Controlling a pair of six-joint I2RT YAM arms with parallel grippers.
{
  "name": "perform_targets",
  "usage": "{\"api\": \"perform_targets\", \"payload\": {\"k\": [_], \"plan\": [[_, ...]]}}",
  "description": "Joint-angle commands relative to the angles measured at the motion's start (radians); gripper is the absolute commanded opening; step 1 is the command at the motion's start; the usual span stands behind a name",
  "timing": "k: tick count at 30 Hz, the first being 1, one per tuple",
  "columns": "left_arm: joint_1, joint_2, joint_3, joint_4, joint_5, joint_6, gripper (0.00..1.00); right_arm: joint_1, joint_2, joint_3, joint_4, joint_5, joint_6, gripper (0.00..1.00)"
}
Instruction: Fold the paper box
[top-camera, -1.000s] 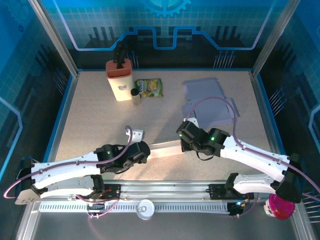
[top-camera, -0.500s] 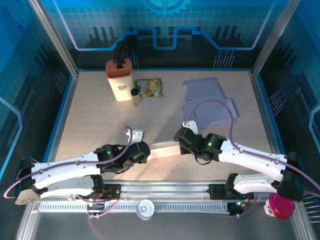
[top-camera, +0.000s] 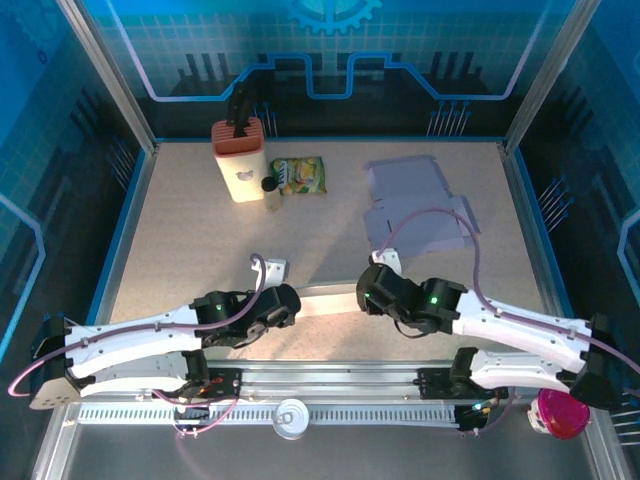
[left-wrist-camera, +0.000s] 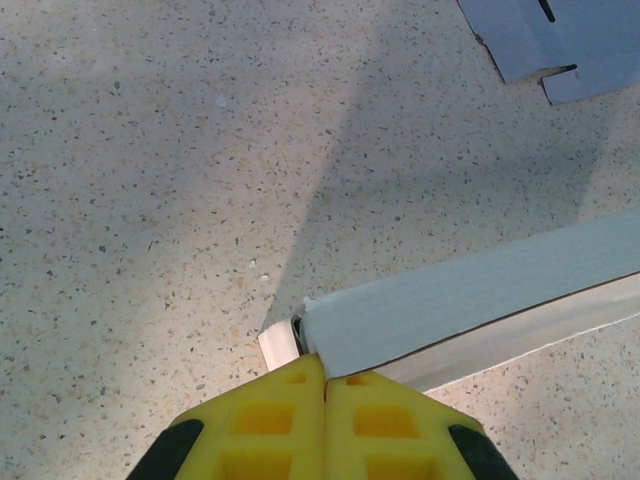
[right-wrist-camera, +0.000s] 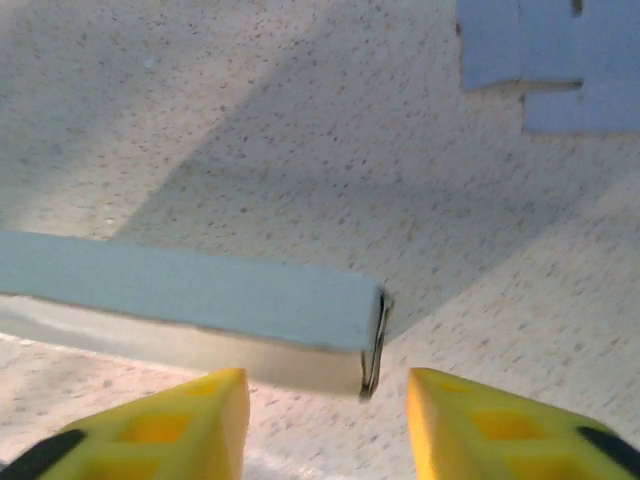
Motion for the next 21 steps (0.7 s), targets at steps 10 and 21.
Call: {"api": "perform_targets", "payload": {"k": [10, 21], "plan": [[-0.016, 0.011, -0.049, -0.053, -0.004, -0.046, 0.00, -0.134, -0.203, -0.114, 0.131, -0.370, 0.213, 0.81], [-0.022, 0.009, -0.048, -0.056, -0.016, -0.049, 0.00, -0.420, -0.410, -0.468, 0.630, -0.692, 0.886, 0.86]]}}
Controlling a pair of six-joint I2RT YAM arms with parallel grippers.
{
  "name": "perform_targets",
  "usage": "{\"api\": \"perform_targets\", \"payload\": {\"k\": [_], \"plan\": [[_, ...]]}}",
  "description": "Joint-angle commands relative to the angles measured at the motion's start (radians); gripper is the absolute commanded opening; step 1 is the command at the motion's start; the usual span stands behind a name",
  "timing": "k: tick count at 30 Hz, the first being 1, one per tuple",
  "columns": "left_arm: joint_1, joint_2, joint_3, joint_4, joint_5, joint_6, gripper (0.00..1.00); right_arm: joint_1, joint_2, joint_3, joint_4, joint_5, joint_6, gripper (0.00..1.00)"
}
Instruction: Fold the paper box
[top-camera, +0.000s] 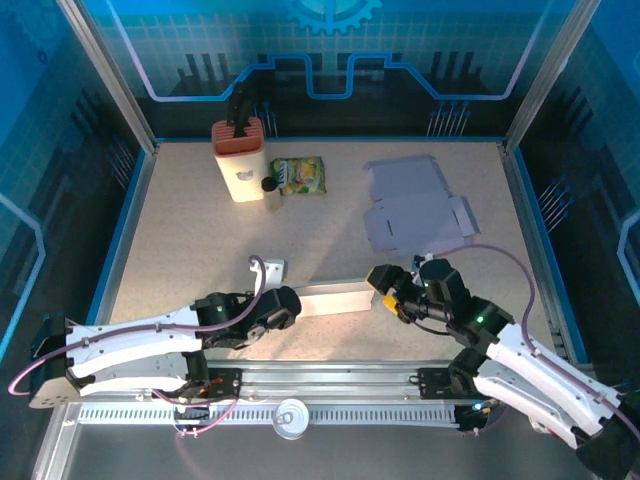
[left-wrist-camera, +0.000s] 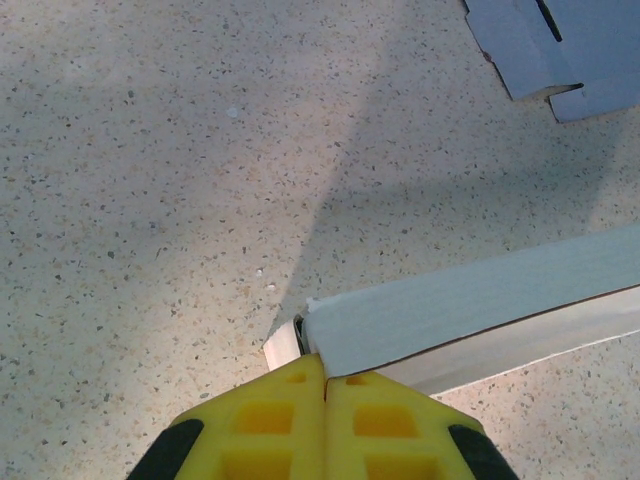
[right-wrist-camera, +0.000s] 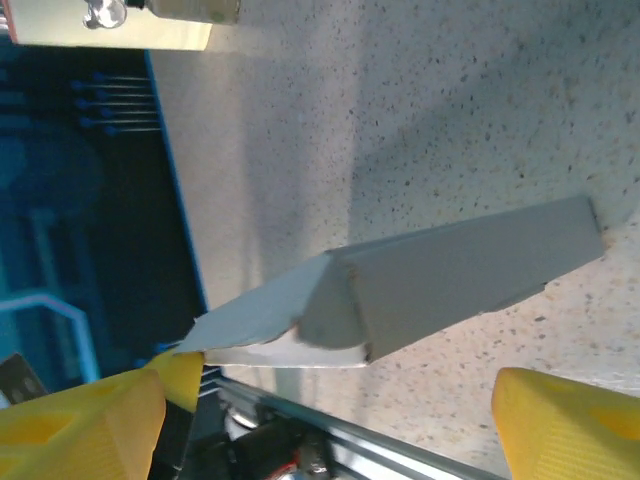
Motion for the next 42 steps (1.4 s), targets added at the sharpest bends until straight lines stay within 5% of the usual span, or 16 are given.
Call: {"api": "perform_targets", "payload": {"k": [1, 10, 23, 33, 42], "plan": [[-0.011, 0.011, -0.034, -0.066, 0.024, -0.024, 0.00, -0.022, -0.024, -0.121, 0.279, -0.101, 0.349, 0.86], [-0.013, 0.017, -0.026, -0.065, 0.024, -0.023, 0.00, -0.029, -0.012, -0.188, 0.395, -0.098, 0.461, 0.83], [-0.014, 0.022, -0.023, -0.059, 0.032, -0.024, 0.00, -0.065, 0.008, -0.251, 0.441, -0.097, 0.443, 0.55], [-0.015, 0.001, -0.028, -0.050, 0.050, -0.028, 0.00, -0.066, -0.015, -0.264, 0.345, -0.056, 0.376, 0.45], [-0.015, -0.058, -0.034, -0.042, 0.081, -0.035, 0.36, -0.065, -0.007, -0.262, 0.261, -0.027, 0.326, 0.36]]}}
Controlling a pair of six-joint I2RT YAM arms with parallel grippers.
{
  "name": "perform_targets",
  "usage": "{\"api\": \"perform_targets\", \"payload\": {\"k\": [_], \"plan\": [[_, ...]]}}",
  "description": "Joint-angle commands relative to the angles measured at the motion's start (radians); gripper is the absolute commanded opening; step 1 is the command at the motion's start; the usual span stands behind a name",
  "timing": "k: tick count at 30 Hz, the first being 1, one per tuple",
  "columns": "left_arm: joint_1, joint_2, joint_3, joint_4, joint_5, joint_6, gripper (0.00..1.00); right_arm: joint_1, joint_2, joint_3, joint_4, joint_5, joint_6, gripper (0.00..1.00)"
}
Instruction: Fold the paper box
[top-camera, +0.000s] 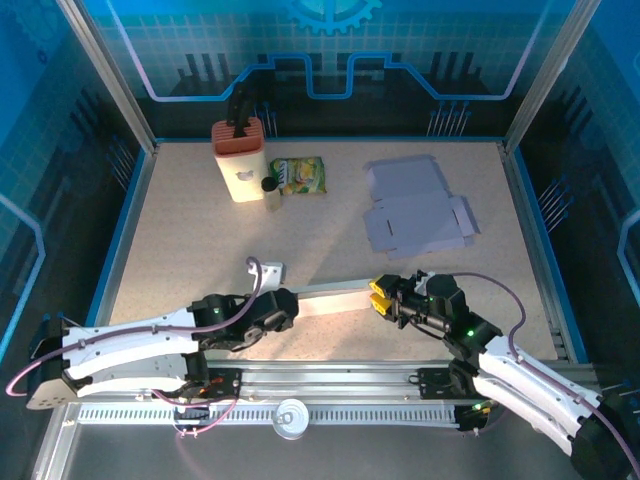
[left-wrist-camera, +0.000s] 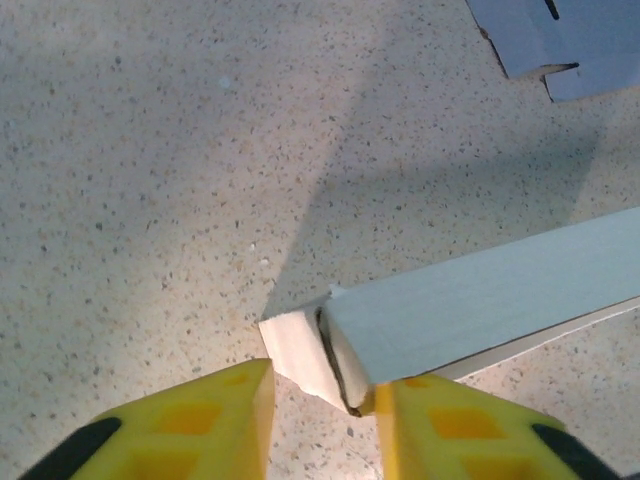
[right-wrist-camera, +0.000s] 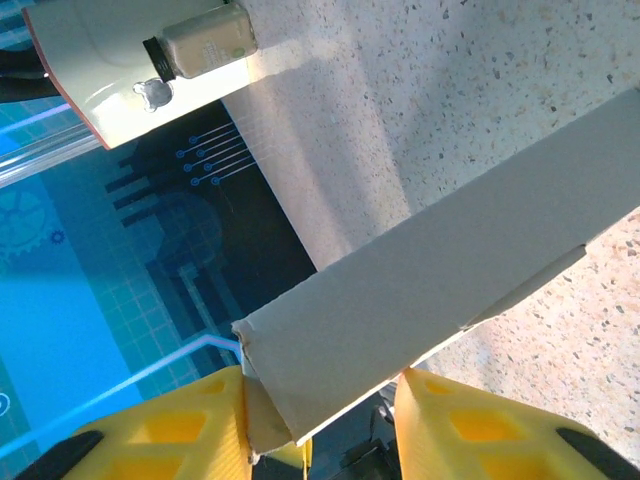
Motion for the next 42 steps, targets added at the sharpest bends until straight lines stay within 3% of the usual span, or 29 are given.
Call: {"api": "perform_targets", "payload": {"k": [1, 9, 15, 19, 29, 42], "plan": [[-0.007, -0.031, -0.019, -0.022, 0.046, -0.011, 0.40, -0.011, 0.012, -0.020, -0.132, 0.046, -0.039, 0.36], [0.016, -0.153, -0.033, 0.029, 0.135, -0.038, 0.55, -0.009, 0.021, -0.012, -0.159, 0.068, -0.043, 0.35], [0.108, -0.260, -0.056, 0.058, 0.240, -0.042, 0.59, -0.006, 0.028, -0.009, -0.163, 0.071, -0.043, 0.35], [0.178, -0.243, -0.077, 0.112, 0.334, -0.040, 0.57, -0.003, 0.028, -0.005, -0.166, 0.077, -0.042, 0.35], [0.283, -0.242, -0.145, 0.171, 0.412, -0.042, 0.53, -0.001, 0.038, -0.001, -0.167, 0.077, -0.043, 0.35], [0.300, -0.221, -0.196, 0.222, 0.453, -0.057, 0.43, 0.002, 0.041, -0.003, -0.168, 0.080, -0.037, 0.35]]}}
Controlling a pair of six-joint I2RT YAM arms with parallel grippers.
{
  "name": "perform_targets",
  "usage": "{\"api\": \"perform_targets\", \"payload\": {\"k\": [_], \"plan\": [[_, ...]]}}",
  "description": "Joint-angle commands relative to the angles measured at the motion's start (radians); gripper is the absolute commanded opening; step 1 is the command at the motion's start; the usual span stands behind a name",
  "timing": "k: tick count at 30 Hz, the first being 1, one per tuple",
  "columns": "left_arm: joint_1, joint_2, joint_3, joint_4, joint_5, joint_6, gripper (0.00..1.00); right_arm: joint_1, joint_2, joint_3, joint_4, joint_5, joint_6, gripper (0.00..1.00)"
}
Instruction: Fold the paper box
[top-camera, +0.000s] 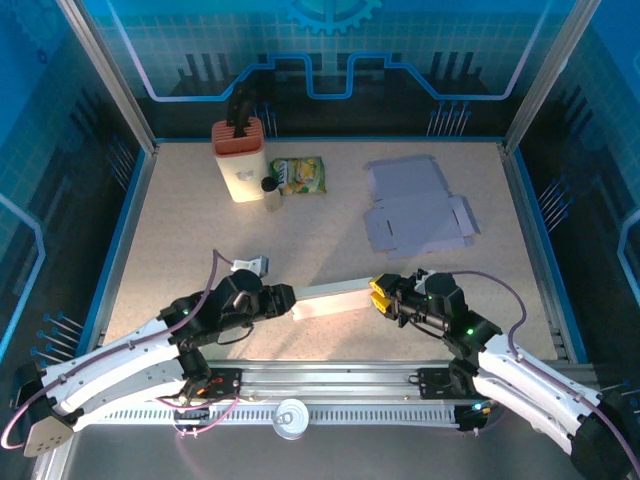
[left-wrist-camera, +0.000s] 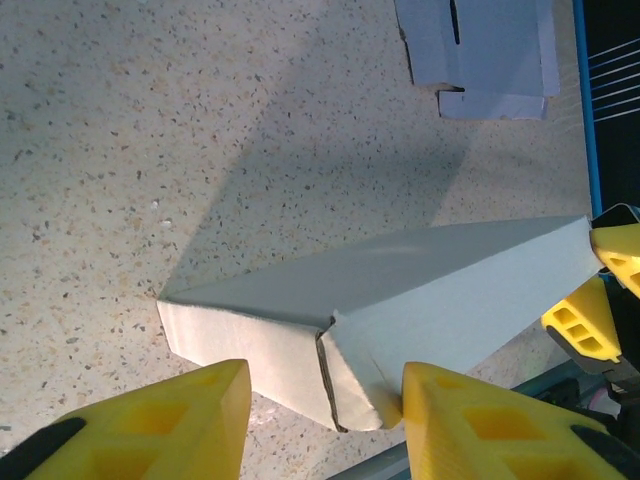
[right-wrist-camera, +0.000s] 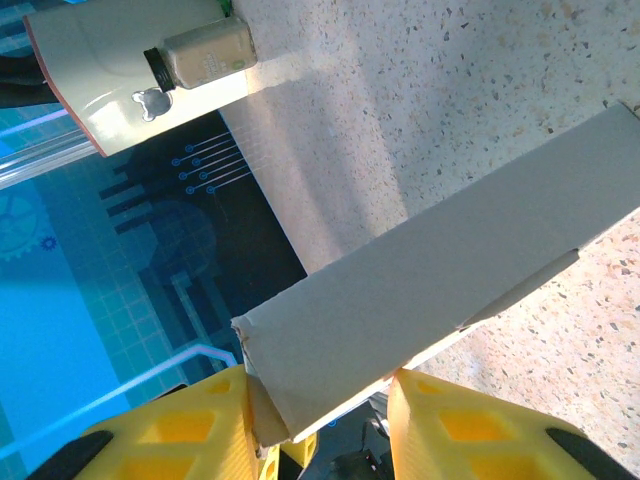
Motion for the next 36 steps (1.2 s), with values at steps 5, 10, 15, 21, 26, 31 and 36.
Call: {"api": "perform_targets", "payload": {"k": [5, 10, 15, 21, 26, 31, 36], "plan": [[0.011, -0.012, -0.069, 0.005, 0.006, -0.014, 0.39, 0.001, 0.025, -0.020, -0.160, 0.061, -0.014, 0.35], [0.012, 0.003, -0.114, 0.022, 0.009, -0.014, 0.30, 0.001, 0.031, -0.019, -0.196, 0.067, -0.015, 0.33], [0.013, 0.040, -0.152, 0.043, 0.024, -0.008, 0.22, 0.000, 0.032, -0.021, -0.260, 0.070, -0.036, 0.29], [0.012, 0.052, -0.161, 0.039, 0.032, 0.001, 0.19, -0.002, 0.017, 0.011, -0.357, 0.078, -0.081, 0.25], [0.009, 0.044, -0.138, 0.022, 0.029, 0.030, 0.18, -0.004, 0.012, 0.025, -0.386, 0.062, -0.112, 0.22], [-0.020, 0.070, -0.118, 0.032, 0.011, 0.065, 0.18, -0.004, 0.004, 0.036, -0.407, 0.038, -0.168, 0.22], [-0.093, 0.104, -0.089, 0.011, -0.079, 0.081, 0.19, -0.021, 0.014, 0.080, -0.497, -0.003, -0.284, 0.25]]}}
